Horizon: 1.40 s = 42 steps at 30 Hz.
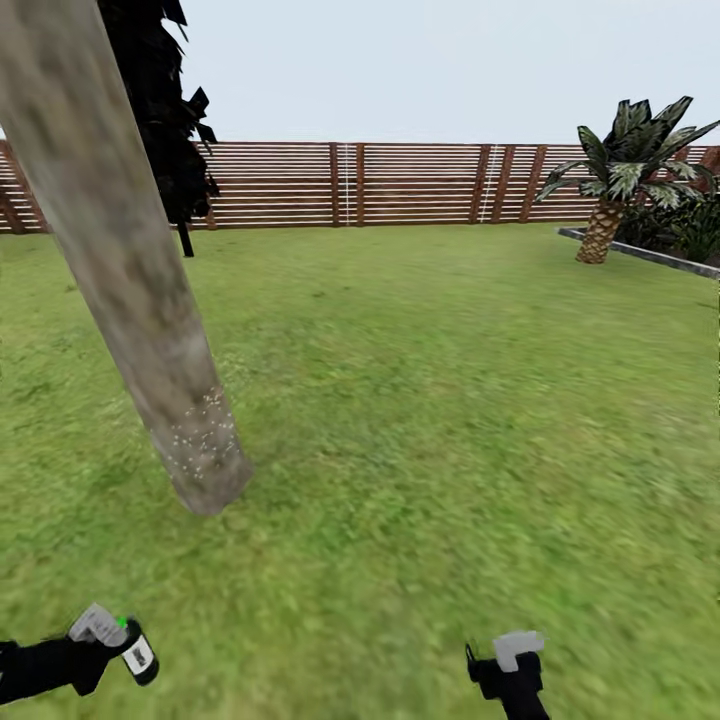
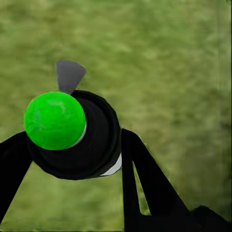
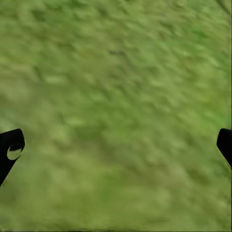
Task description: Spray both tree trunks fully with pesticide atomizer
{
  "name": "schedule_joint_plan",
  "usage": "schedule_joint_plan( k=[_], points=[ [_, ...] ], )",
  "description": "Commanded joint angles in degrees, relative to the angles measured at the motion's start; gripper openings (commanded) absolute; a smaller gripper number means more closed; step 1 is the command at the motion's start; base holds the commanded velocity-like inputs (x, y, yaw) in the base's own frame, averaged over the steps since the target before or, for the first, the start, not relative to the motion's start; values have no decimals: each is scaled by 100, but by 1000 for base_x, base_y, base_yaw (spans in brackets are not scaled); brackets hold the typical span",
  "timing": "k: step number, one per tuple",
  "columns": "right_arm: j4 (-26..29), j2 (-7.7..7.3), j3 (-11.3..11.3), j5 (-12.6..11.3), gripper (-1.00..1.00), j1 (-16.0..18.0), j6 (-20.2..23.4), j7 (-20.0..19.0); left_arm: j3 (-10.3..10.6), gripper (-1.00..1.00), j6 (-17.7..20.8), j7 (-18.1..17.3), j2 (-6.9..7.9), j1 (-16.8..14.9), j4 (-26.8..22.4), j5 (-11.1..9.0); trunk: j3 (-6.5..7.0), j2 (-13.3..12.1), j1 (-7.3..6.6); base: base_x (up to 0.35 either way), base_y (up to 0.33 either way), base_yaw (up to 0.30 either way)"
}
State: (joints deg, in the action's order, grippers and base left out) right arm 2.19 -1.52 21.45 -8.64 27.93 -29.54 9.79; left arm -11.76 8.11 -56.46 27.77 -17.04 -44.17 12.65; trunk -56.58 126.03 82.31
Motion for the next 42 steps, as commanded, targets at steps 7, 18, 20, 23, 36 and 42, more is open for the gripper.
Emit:
schedule_joint_plan(
  k=[7,18,20,23,36,42],
  points=[
    [560,-130,836,1622,100,170,195,-2568,273,-100,43,-2193,-201,-94,-915,1614,-4,2,-5,-154,0,0],
    [2284,-319,845,2583,100,637,588,-5876,2671,-100,1084,-2556,-526,-1261,-1363,1877,-4,2,-5,-1,0,0],
    [2331,-316,840,2595,100,637,586,-5896,2721,-100,1091,-2555,-661,-1285,-1360,2126,-4,2,-5,0,0,0],
    [2372,-302,837,2598,100,642,589,-5908,2753,-100,1094,-2553,-1018,-1300,-1352,2565,-4,2,-5,0,0,0],
    [2858,188,844,2595,-100,642,589,-6469,2782,-100,1086,-2502,-1908,-1302,-1322,3155,-4,2,-5,0,0,0],
    [3191,266,836,2594,-100,643,596,-6473,2801,-100,980,-2135,-2129,-1282,-1012,3305,-4,2,-5,0,0,0]
  ],
)
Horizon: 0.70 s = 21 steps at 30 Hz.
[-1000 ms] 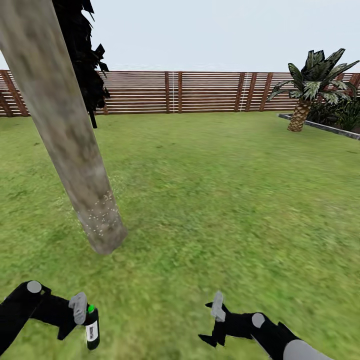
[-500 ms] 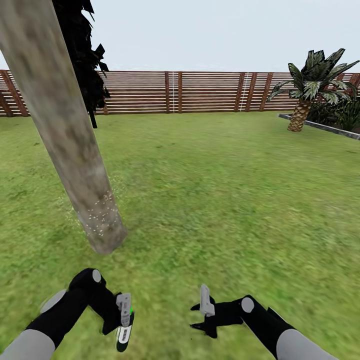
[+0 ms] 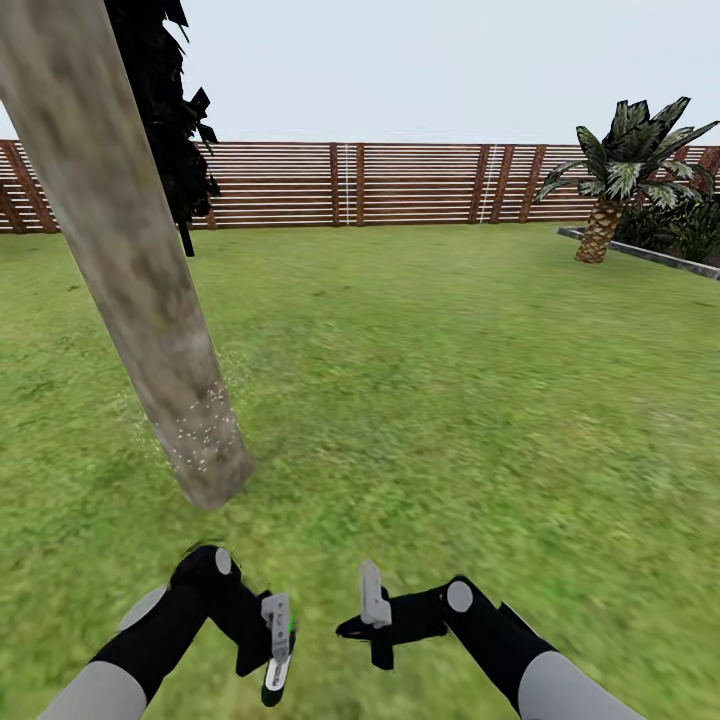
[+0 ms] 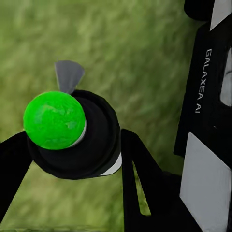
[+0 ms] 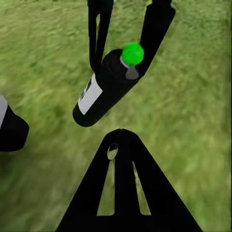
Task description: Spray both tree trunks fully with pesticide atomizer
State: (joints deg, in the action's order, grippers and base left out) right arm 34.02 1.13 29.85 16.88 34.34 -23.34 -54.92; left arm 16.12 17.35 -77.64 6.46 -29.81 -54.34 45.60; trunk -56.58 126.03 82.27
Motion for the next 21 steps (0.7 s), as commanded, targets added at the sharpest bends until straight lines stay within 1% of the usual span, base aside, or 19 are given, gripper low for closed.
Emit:
schedule_joint_plan(
  k=[1,3,6,7,8,10,11,13,15,17,20,21],
  points=[
    [44,1,-5,43,-100,2,-25,-1,9,-100,-60,40,-1,-6,101,21,-5,2,-1,0,0,0],
    [129,1,-6,43,-100,2,-22,2,2,-100,-279,171,-29,-7,164,30,-5,2,-1,0,0,0],
    [205,-2,-13,43,-100,3,-15,1,8,-100,-380,261,-53,-7,187,22,-5,2,-1,0,0,0],
    [212,-2,-13,41,-100,3,40,0,11,-100,-389,268,-55,-7,194,18,-5,2,-1,0,0,0],
    [225,-3,-14,36,-100,3,288,-7,11,-100,-403,274,-53,-7,240,-9,-5,2,-1,0,0,0],
    [272,-5,-14,37,-100,3,396,-9,0,-100,-421,275,-56,-7,286,-21,-5,2,-1,0,0,0],
    [302,-10,-14,40,-100,3,424,-9,-17,-100,-512,275,-58,-7,302,-37,-5,2,-1,0,0,0],
    [325,-21,-15,43,-100,3,447,-10,-66,-100,-923,276,-67,-7,432,-62,-5,2,-1,0,0,0],
    [325,-35,-15,45,-100,1,452,-10,-76,-100,-1080,276,-78,-7,653,-67,-5,2,-1,0,0,0],
    [319,-46,-18,49,-100,2,453,-10,-80,-100,-1138,276,-84,-7,774,-68,-5,2,-1,0,0,0],
    [312,-51,-17,52,-100,3,453,-10,-60,-100,-1168,276,-150,-7,825,-313,-5,2,-1,0,0,0],
    [309,-52,-15,52,-100,3,453,-10,-54,-100,-1170,276,-162,-12,837,-356,-5,2,-1,0,0,0]
  ],
)
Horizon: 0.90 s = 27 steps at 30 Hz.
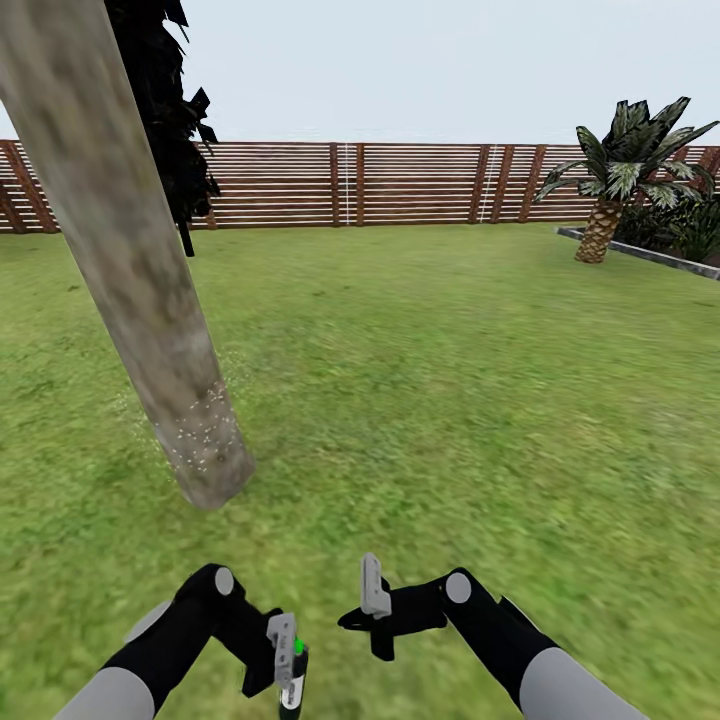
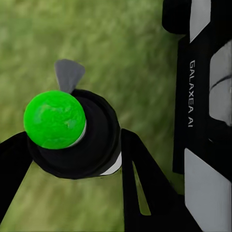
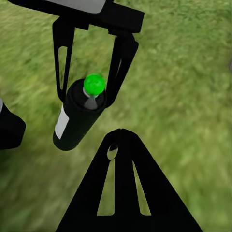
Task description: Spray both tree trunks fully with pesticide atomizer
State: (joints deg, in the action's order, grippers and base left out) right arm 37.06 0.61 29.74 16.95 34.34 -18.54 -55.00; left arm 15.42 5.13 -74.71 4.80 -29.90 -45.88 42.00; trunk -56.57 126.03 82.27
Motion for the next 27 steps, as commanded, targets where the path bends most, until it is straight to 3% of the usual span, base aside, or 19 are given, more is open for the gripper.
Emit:
schedule_joint_plan(
  k=[1,6,15,24,27],
  points=[
    [3,-1,-4,46,-100,2,-27,-2,20,-100,55,-18,-13,-6,-2,-48,-5,2,-1,0,0,0],
    [-5,-8,-3,46,-100,2,-27,-2,23,-100,51,-13,-290,-9,0,-183,-5,2,-1,0,0,0],
    [-6,-8,-3,49,-100,-2,-27,-2,9,-100,58,271,-343,-16,-6,-227,-5,2,-1,0,0,0],
    [-12,-8,-3,54,-100,2,-27,6,5,-100,58,287,-382,-16,0,-241,-5,2,-1,0,0,0],
    [-14,-8,-3,54,-100,2,-27,7,10,-100,38,285,-380,-16,0,-429,-5,2,-1,0,0,0]
  ],
)
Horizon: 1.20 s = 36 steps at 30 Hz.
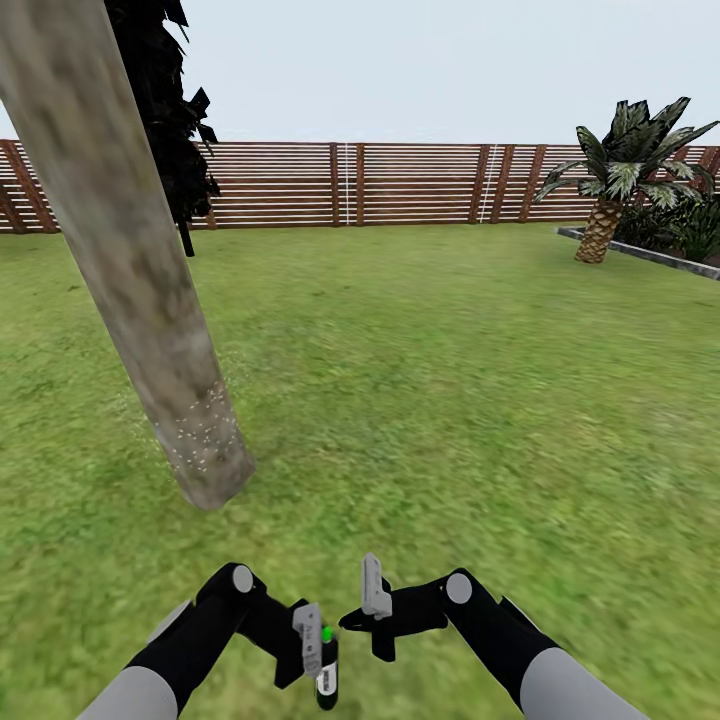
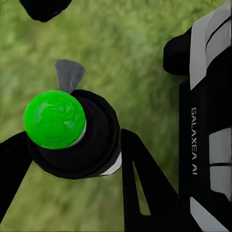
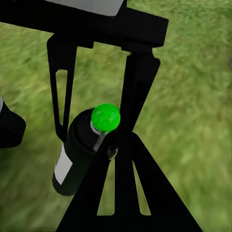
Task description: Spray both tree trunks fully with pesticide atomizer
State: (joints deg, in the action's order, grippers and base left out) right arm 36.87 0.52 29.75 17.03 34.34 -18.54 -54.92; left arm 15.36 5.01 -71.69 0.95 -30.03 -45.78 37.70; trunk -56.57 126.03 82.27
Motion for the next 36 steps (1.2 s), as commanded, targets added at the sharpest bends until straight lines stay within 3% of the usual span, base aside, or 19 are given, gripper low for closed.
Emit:
schedule_joint_plan(
  k=[1,6,31,34,35,36],
  points=[
    [5,1,-5,46,-100,1,-27,-2,18,-100,-26,-17,4,-2,-10,-82,-5,2,-1,0,0,0],
    [5,-6,-5,46,-100,2,-27,-2,20,-100,-220,-12,10,-11,-4,-177,-5,2,-1,0,0,0],
    [5,-8,-5,46,-100,2,-27,7,-48,-100,-239,-12,-32,-11,23,-207,-5,2,-1,0,0,0],
    [5,-8,1,46,-100,3,-27,7,-241,-100,-260,-12,75,-34,241,-157,-5,2,-1,0,0,0],
    [5,-8,3,46,-100,3,-27,4,-264,-100,-270,-12,162,-62,316,-144,-5,2,-1,0,0,0],
    [5,-8,4,47,-100,3,-27,1,-280,-100,-274,-12,369,-87,415,-135,-5,2,-1,0,0,0]
  ],
)
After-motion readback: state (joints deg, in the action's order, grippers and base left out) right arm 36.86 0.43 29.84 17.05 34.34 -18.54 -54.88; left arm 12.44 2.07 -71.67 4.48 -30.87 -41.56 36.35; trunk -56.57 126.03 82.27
